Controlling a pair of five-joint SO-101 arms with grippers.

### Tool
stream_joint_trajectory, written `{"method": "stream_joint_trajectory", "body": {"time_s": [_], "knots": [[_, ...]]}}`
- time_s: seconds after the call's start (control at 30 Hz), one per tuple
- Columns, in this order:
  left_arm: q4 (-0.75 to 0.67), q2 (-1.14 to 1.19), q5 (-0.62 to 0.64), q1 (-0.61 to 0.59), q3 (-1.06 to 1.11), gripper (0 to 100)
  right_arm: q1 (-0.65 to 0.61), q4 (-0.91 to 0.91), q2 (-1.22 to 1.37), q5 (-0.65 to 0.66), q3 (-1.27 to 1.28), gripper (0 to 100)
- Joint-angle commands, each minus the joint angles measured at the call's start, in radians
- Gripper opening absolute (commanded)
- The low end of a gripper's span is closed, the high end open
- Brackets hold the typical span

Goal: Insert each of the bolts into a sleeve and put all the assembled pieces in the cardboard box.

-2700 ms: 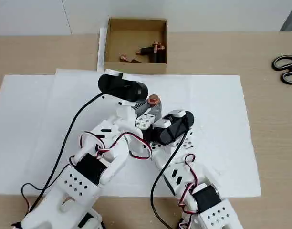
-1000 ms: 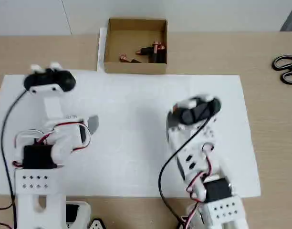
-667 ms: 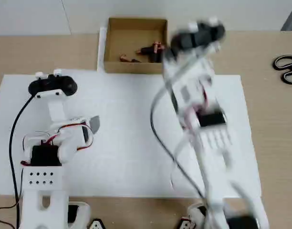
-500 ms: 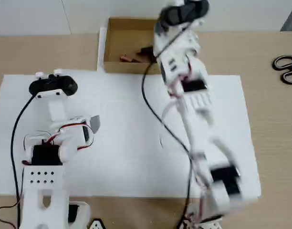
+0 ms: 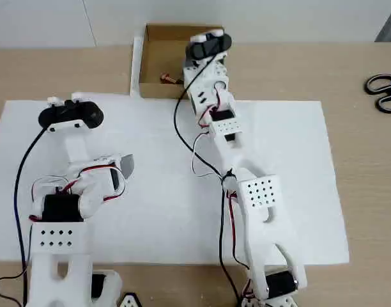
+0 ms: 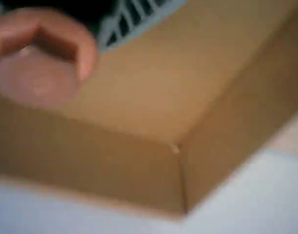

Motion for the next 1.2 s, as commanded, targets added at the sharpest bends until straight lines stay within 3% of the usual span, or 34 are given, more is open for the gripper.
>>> {"method": "stream_joint_trajectory", "body": {"time_s": [0.0, 0.23, 0.3, 0.5, 0.77, 0.93, 1.17], "knots": [[-0.021, -0.012, -0.003, 0.000, -0.007, 23, -0.005, 0.027, -0.018, -0.003, -0.089, 2.4], [-0.021, -0.012, -0.005, 0.000, -0.007, 23, -0.005, 0.163, -0.021, -0.003, -0.092, 33.1], [-0.021, -0.012, -0.005, 0.000, -0.007, 23, -0.005, 0.170, -0.021, -0.003, -0.092, 37.4], [-0.025, -0.135, -0.006, 0.002, -0.008, 23, 0.013, 0.196, -0.160, -0.003, -0.092, 37.5], [-0.029, -0.572, 0.000, 0.002, -0.004, 23, 0.012, 0.490, -0.588, -0.003, -0.092, 37.5], [-0.026, -0.804, 0.000, 0.000, 0.045, 23, -0.002, 0.782, -0.845, -0.003, -0.092, 37.6], [-0.026, -0.965, -0.003, 0.000, 0.151, 23, -0.027, 1.425, -1.227, -0.003, -0.092, 37.6]]}}
